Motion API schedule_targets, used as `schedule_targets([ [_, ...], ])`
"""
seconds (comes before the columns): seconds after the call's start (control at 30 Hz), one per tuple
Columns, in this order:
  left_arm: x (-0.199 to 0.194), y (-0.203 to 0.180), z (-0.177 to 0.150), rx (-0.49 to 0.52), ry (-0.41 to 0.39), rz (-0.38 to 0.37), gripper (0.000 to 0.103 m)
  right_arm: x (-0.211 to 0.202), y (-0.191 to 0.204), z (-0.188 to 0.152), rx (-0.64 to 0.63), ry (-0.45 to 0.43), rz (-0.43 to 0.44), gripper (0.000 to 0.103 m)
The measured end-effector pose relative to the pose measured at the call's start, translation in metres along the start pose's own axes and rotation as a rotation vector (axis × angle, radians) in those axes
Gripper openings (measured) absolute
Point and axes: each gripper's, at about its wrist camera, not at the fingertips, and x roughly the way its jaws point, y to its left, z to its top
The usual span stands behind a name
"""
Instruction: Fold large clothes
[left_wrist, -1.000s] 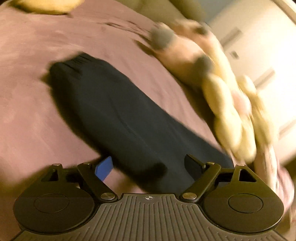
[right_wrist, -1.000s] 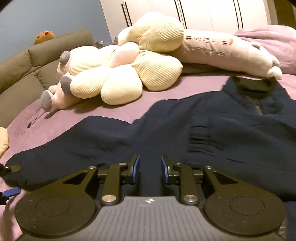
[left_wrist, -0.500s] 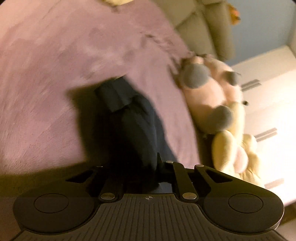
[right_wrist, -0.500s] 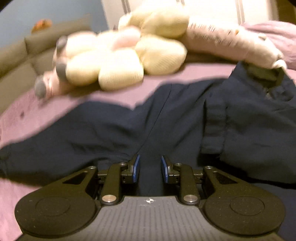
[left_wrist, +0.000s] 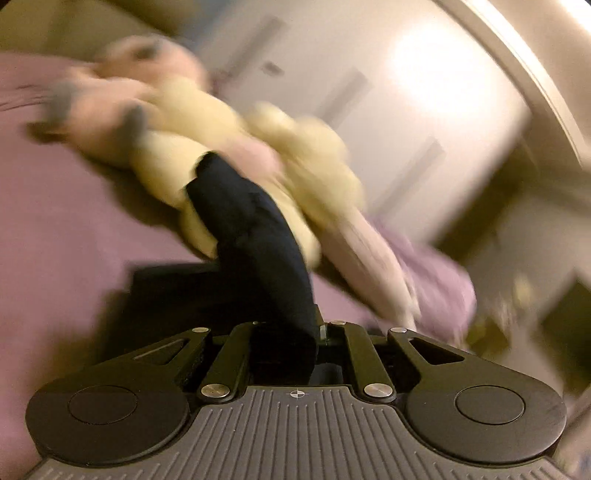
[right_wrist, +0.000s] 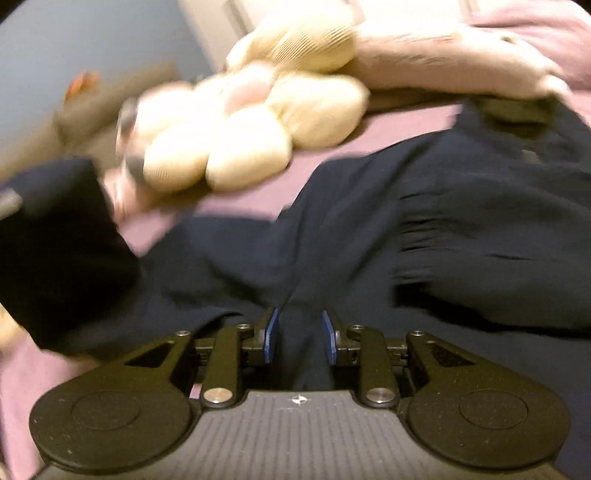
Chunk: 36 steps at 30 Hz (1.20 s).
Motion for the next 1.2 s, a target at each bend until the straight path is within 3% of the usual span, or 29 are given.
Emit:
schedule_targets([
  [0.07,0.032,-0.038,-0.029,0.092,0.077,-0.008,0.012,-0.031,-0.021,0.001,0.076,-0.048,0.011,0.027],
  [0.13,0.066,-0.065,-0.062,0.163,0.149,0.035,0.015,-0.062,-0.044,-0.002,0.139,-0.086,0.012,0.028],
  [0.27,0.129,-0.087,-0.125,0.332,0.271,0.174,0.046,-0.104,-0.087,-0.012,0.215,-0.094,-0.025,0.029],
  [0.3,0.140,-0.085,-0.139,0.371,0.299,0.205,0.047,-0.108,-0.097,-0.015,0.236,-0.083,-0.031,0.029],
  [0.33,0.147,-0.084,-0.151,0.402,0.299,0.220,0.049,-0.110,-0.107,-0.017,0.259,-0.068,-0.035,0.030],
  [0.37,0.143,-0.084,-0.162,0.431,0.262,0.213,0.058,-0.110,-0.117,-0.019,0.288,-0.043,-0.042,0.030],
  [0.43,0.141,-0.081,-0.166,0.438,0.251,0.199,0.064,-0.111,-0.131,-0.021,0.333,-0.021,-0.018,0.030],
  [0.5,0.140,-0.077,-0.156,0.398,0.273,0.178,0.080,-0.114,-0.139,-0.019,0.369,-0.024,0.000,0.032],
  [0.6,0.120,-0.080,-0.148,0.366,0.279,0.135,0.096,-0.117,-0.141,-0.017,0.419,-0.042,0.060,0.054],
  [0.73,0.076,-0.078,-0.143,0.337,0.226,0.125,0.097,-0.110,-0.135,-0.009,0.448,-0.049,0.133,0.074],
  [0.87,0.043,-0.047,-0.134,0.245,0.160,0.162,0.095,-0.078,-0.124,-0.002,0.459,0.027,0.153,0.074],
  [0.9,0.036,-0.040,-0.133,0.234,0.151,0.191,0.088,-0.072,-0.121,0.000,0.452,0.035,0.150,0.073],
  [0.97,0.024,-0.024,-0.129,0.185,0.146,0.242,0.072,-0.058,-0.116,0.006,0.433,0.053,0.162,0.055],
  [1.03,0.022,-0.008,-0.125,0.105,0.149,0.244,0.067,-0.039,-0.107,0.010,0.397,0.109,0.107,0.024],
  [1.1,0.027,0.002,-0.121,0.066,0.178,0.257,0.056,-0.029,-0.096,0.010,0.333,0.125,0.063,0.015],
  [1.2,0.030,0.010,-0.117,0.025,0.183,0.246,0.052,-0.045,-0.072,0.020,0.211,0.062,0.043,0.011],
])
